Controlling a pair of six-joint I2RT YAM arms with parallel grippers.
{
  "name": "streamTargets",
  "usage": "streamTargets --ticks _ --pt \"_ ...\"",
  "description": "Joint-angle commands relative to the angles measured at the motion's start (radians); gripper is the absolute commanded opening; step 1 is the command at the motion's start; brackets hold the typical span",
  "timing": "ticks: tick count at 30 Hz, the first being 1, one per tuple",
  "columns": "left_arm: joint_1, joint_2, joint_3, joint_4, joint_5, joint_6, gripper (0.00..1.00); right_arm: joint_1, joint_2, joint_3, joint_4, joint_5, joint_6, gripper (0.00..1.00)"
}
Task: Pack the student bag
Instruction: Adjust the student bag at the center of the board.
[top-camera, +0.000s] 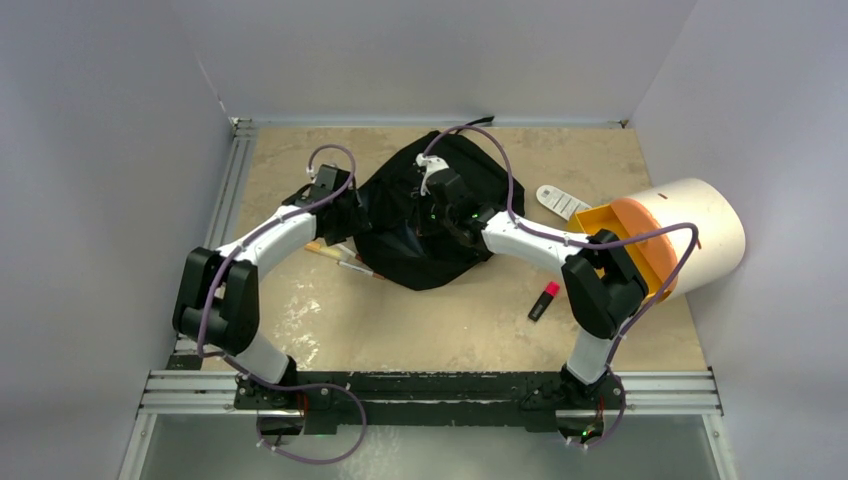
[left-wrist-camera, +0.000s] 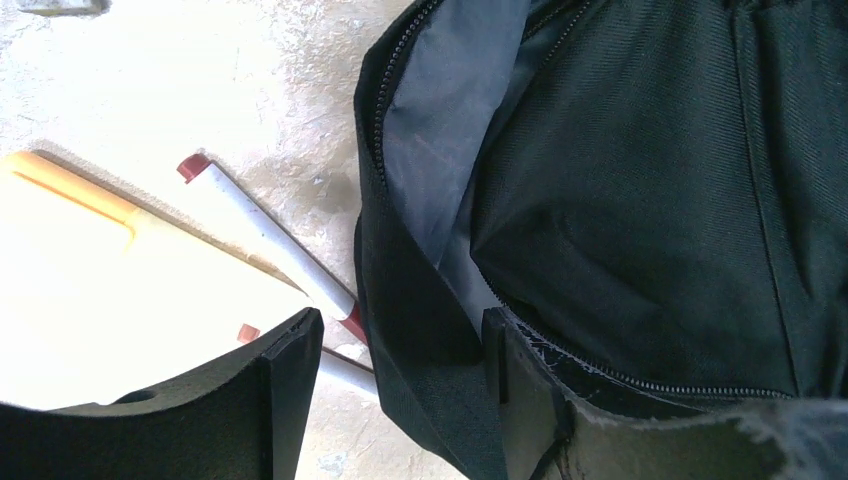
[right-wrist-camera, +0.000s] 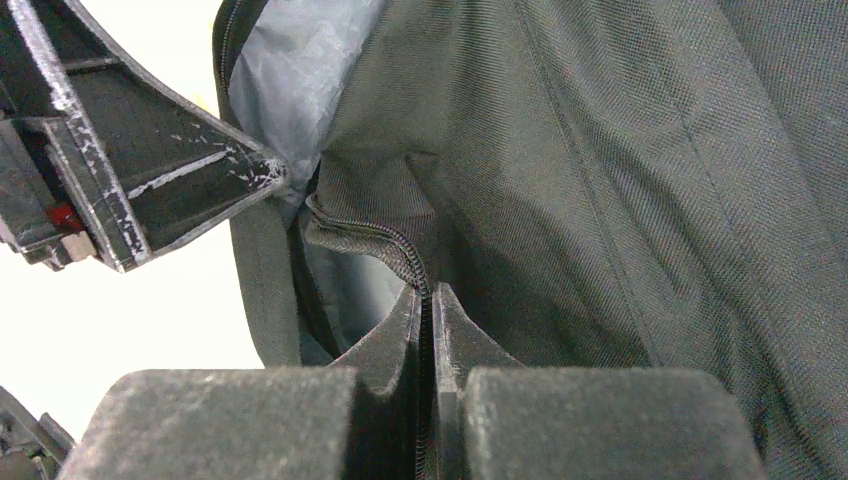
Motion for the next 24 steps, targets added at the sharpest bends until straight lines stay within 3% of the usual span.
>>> streamTargets --ticks 1,9,24 --pt "0.006 0.03 0.065 -0.039 -0.033 0.002 0.6 0.002 -0.055 -0.005 0.032 -0.006 0.007 0.04" --pt "0.006 0.057 0.091 -0.06 -0.01 0.018 0.55 0.001 -0.057 -0.015 0.04 -0.006 0.012 0.05" --pt "0.006 -0.091 0.093 -0.116 -0.019 0.03 0.42 0.001 -0.06 -0.03 0.048 -0.027 0.016 0.06"
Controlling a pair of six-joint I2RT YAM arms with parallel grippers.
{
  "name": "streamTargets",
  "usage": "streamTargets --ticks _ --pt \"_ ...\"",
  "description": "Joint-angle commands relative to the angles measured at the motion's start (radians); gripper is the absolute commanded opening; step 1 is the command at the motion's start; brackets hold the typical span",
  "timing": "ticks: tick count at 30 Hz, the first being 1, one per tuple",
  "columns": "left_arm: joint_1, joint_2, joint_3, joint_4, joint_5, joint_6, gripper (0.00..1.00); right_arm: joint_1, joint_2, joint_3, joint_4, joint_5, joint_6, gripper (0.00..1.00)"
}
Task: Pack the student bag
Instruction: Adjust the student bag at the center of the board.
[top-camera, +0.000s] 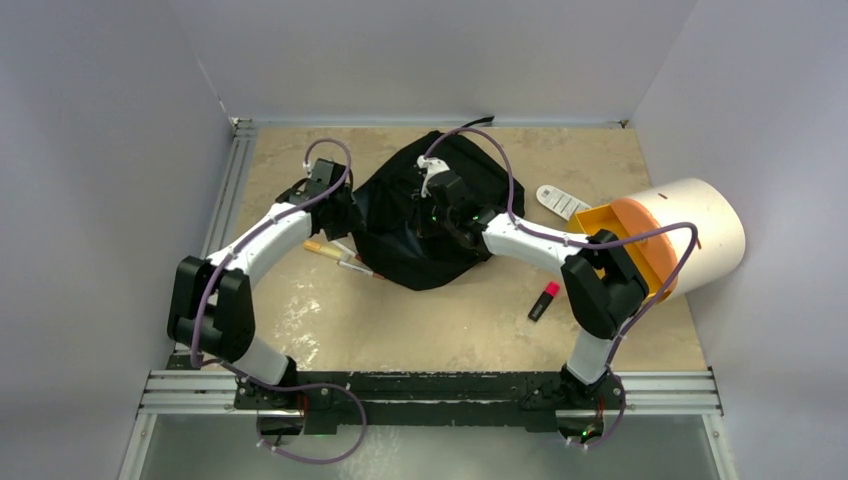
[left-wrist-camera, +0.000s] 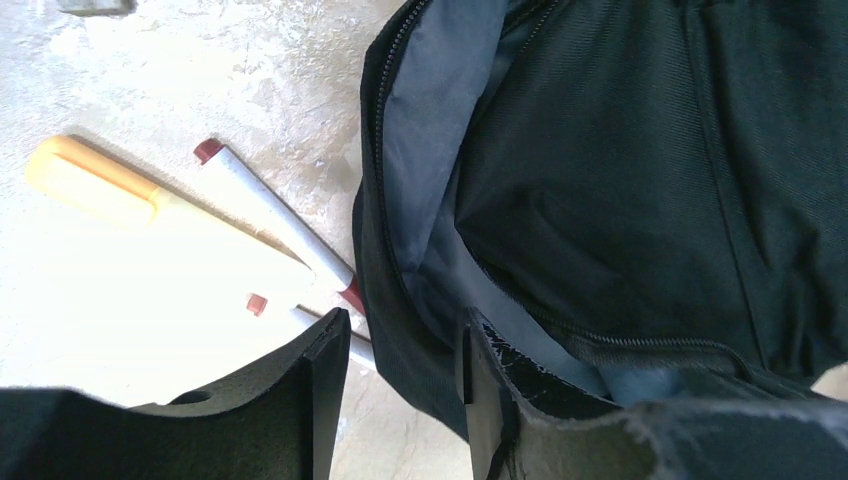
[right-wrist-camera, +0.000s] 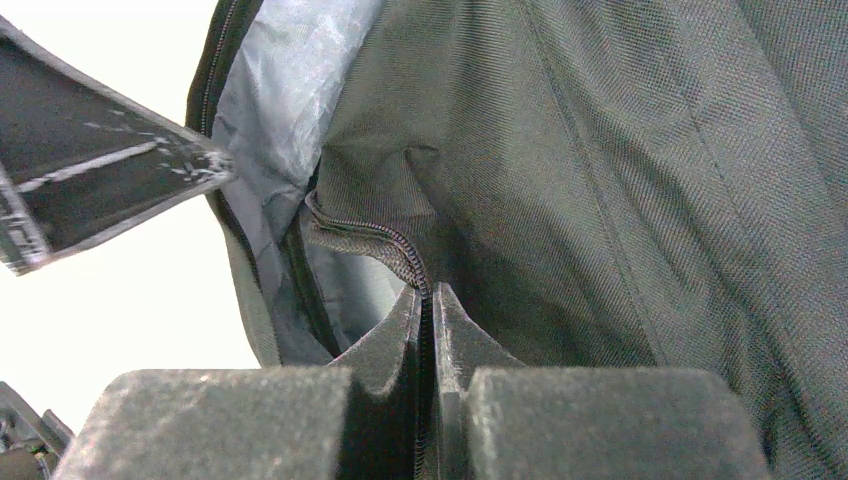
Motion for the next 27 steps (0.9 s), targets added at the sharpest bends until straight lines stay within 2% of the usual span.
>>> streamTargets --ticks 1,3,11,13,19,23,27 --pt "0.007 -0.089 0.031 -0.024 -0.024 0.026 0.42 0.0 -0.057 -0.01 0.027 -0.017 0.009 0.06" --pt "0.007 -0.1 0.023 -0.011 -0.029 0.031 0.43 0.0 -0.057 -0.012 0.03 -0.017 0.009 0.06" --pt "0.007 -0.025 0.072 0.013 0.004 0.039 0.63 0.0 -0.059 -0.012 0.028 -0.022 0.012 0.06" --pt "0.007 -0.003 0.079 0.029 0.017 0.04 0.65 0.0 -0.06 -0.014 0.027 -0.02 0.011 0.06" --pt "0.007 0.066 0.114 0.014 0.021 0.047 0.66 0.0 -0.062 -0.017 0.028 -0.024 0.012 0.06" --pt "0.007 0.062 0.076 0.01 0.02 0.03 0.66 0.0 -0.066 -0.018 0.027 -0.016 0.011 0.06" --pt "0.007 0.028 0.022 0.034 0.043 0.025 0.6 0.001 -0.066 -0.018 0.03 -0.016 0.01 0.06"
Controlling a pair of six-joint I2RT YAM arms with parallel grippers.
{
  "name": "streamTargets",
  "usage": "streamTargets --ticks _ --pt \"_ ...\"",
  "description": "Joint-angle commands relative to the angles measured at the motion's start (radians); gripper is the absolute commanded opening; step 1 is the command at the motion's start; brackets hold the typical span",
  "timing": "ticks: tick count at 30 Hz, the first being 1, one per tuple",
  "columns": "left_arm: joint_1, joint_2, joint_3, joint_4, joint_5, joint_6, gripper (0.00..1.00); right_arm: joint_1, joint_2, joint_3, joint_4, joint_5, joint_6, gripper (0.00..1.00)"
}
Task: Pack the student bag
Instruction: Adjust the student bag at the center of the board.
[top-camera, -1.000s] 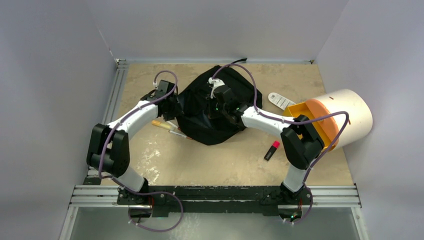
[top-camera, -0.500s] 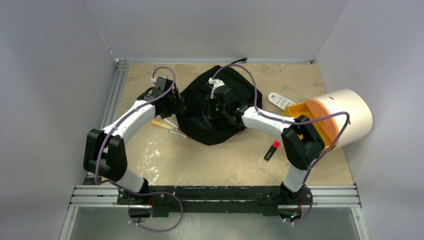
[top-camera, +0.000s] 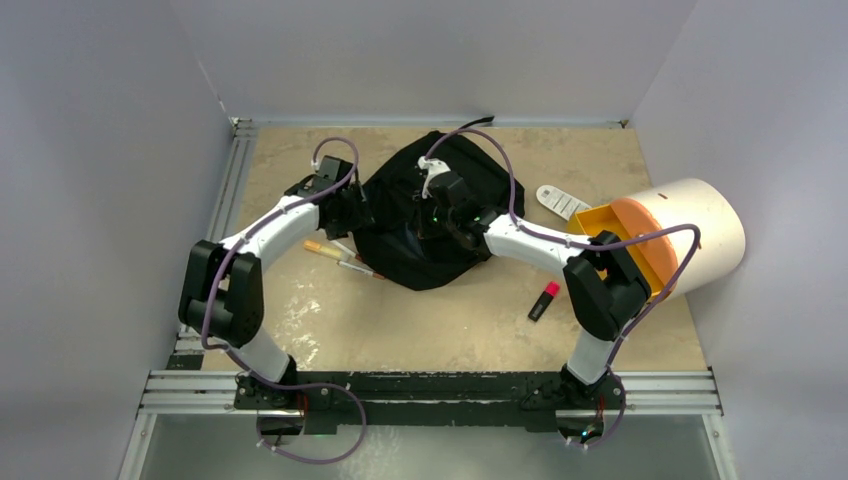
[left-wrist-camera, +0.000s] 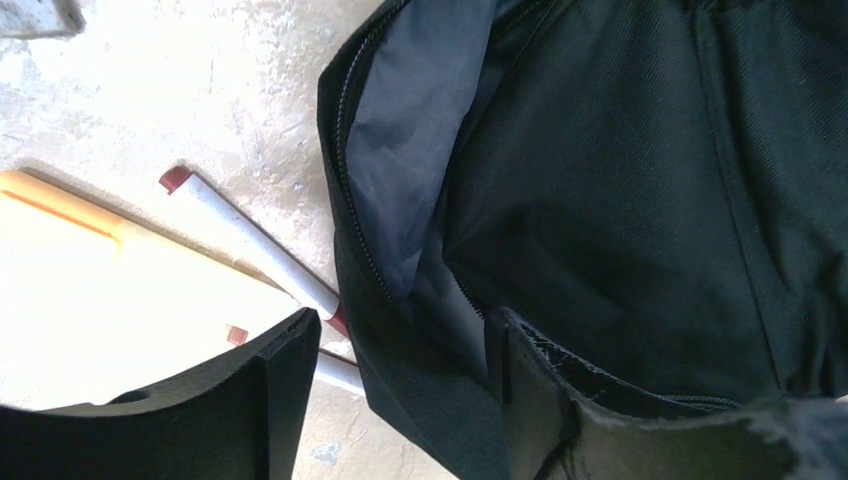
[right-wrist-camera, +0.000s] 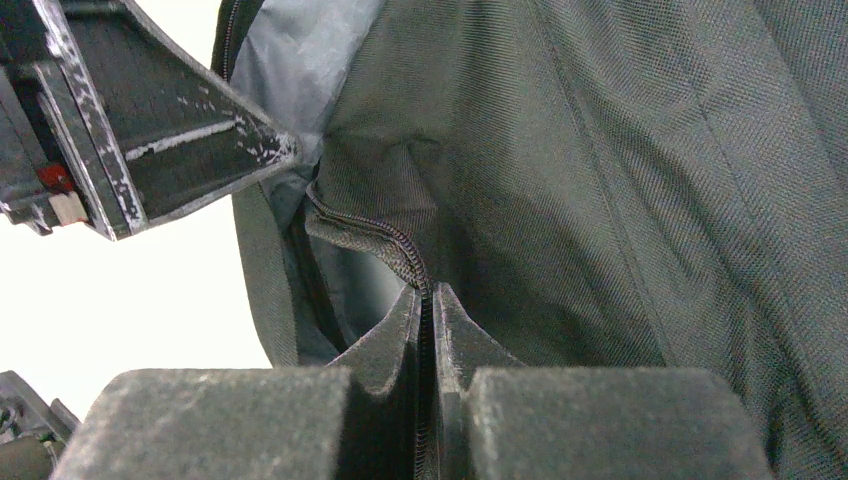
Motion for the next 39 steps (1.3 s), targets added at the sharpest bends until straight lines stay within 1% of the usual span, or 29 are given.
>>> streamTargets --ticks 1,4,6,9,11,14,16,18,21,23,25,28,31,37,39 --pt "0.007 -0.052 -0.038 0.033 0.028 0.006 0.56 0.0 -0.052 -0.003 0.029 -0.003 0.007 0.06" --pt "0.007 -0.067 -0.045 0.035 0.052 0.021 0.41 0.001 -0.05 -0.002 0.026 -0.01 0.006 0.06" --pt "0.007 -0.084 -0.054 0.035 0.063 0.029 0.34 0.001 -0.051 -0.001 0.023 -0.013 0.0 0.07" --pt "0.007 -0.115 -0.074 0.035 0.063 0.031 0.28 0.0 -0.057 -0.005 0.019 -0.027 -0.026 0.07" --pt "0.007 -0.135 -0.085 0.035 0.091 0.034 0.24 0.001 -0.058 -0.004 0.029 -0.025 -0.071 0.08" --pt "0.007 -0.163 -0.09 0.039 0.119 0.036 0.15 0.003 -0.047 0.005 0.014 -0.111 -0.113 0.11" --pt "0.007 -0.179 -0.094 0.042 0.129 0.035 0.11 0.01 -0.035 0.01 0.001 -0.18 -0.144 0.15" --pt "0.007 -0.19 -0.097 0.045 0.135 0.033 0.08 0.025 -0.019 0.021 -0.025 -0.257 -0.183 0.2" --pt "0.007 -0.193 -0.101 0.05 0.143 0.031 0.04 0.063 0.006 0.042 -0.061 -0.348 -0.235 0.33" --pt "0.007 -0.189 -0.102 0.049 0.149 0.032 0.0 0.072 0.002 0.039 -0.052 -0.406 -0.242 0.4" --pt "0.007 -0.188 -0.104 0.05 0.158 0.033 0.0 0.073 -0.026 0.017 -0.025 -0.417 -0.222 0.46" --pt "0.007 -0.195 -0.119 0.061 0.193 0.034 0.0 0.072 -0.077 0.01 -0.036 -0.357 -0.181 0.52" --pt "0.004 -0.216 -0.146 0.077 0.235 0.024 0.0 0.072 -0.127 0.009 -0.046 -0.255 -0.157 0.53" --pt "-0.012 -0.297 -0.2 0.076 0.265 -0.008 0.0 0.072 -0.259 -0.041 -0.028 0.053 -0.056 0.54" --pt "-0.024 -0.327 -0.216 0.074 0.267 -0.023 0.0 0.07 -0.301 -0.072 -0.001 0.127 -0.031 0.55"
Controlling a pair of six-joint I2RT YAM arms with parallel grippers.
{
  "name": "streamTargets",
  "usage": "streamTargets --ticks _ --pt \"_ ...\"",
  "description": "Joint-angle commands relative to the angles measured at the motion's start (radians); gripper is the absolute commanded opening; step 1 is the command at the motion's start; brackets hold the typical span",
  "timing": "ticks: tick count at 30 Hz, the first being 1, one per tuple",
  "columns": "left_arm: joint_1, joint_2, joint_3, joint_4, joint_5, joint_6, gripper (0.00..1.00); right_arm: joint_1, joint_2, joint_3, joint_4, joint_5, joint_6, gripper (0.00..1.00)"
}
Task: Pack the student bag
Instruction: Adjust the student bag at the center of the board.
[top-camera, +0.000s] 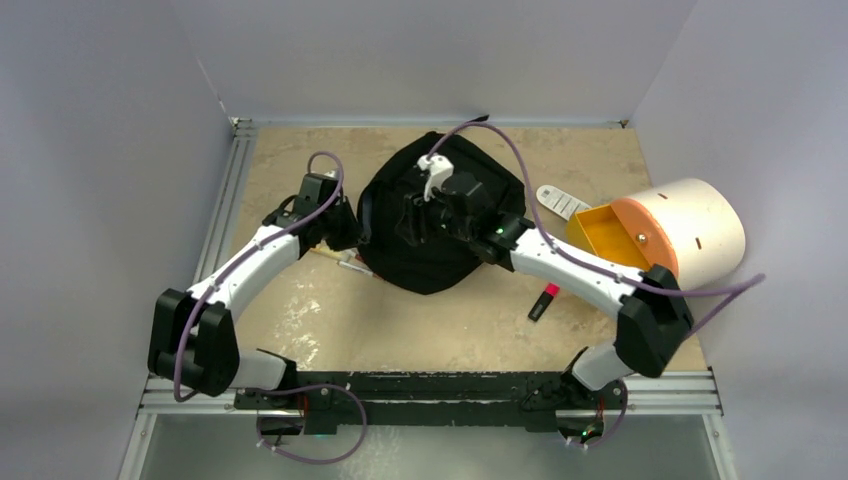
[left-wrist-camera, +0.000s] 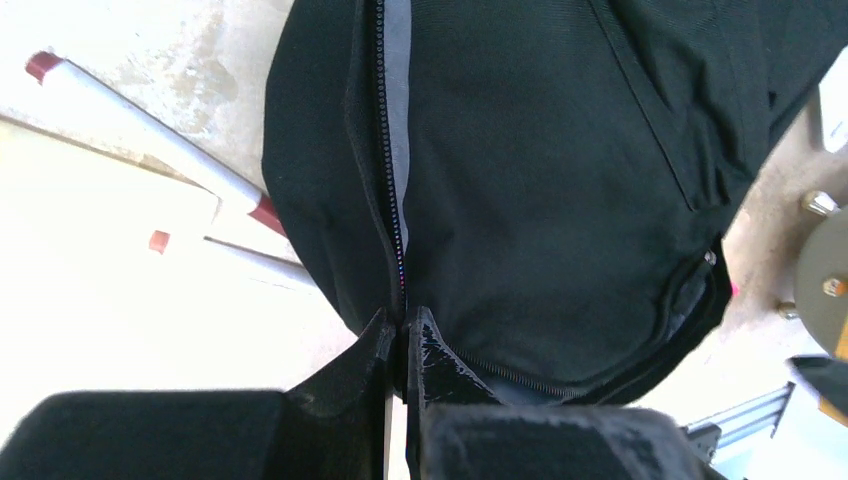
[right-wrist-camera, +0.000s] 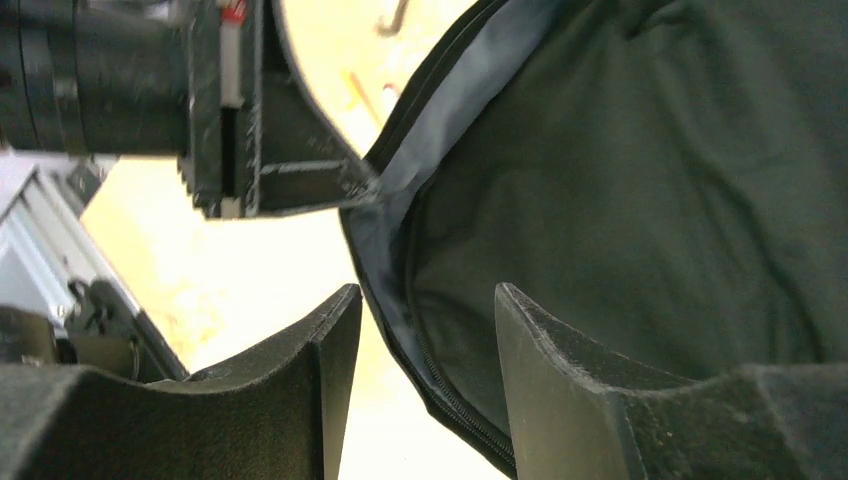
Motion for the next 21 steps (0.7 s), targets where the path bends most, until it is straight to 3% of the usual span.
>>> streamTargets --ticks 1,15,18,21 --pt "-0.03 -0.098 -0.031 0.011 0.053 -0.045 0.0 -0.006 -0.115 -0.059 0.067 0.252 0.094 0.55" --pt "-0.173 -0.205 -0.149 -0.011 0.034 -0.129 0.01 -0.009 -0.131 -0.146 0.117 0.236 0.177 0.56" --pt "-0.174 -0.223 -0.156 -0.038 -0.017 -0.12 0.13 -0.009 -0.14 -0.158 0.119 0.269 0.196 0.56" --pt "-0.174 -0.233 -0.119 -0.082 -0.092 -0.097 0.31 -0.009 -0.151 -0.17 0.118 0.295 0.218 0.57"
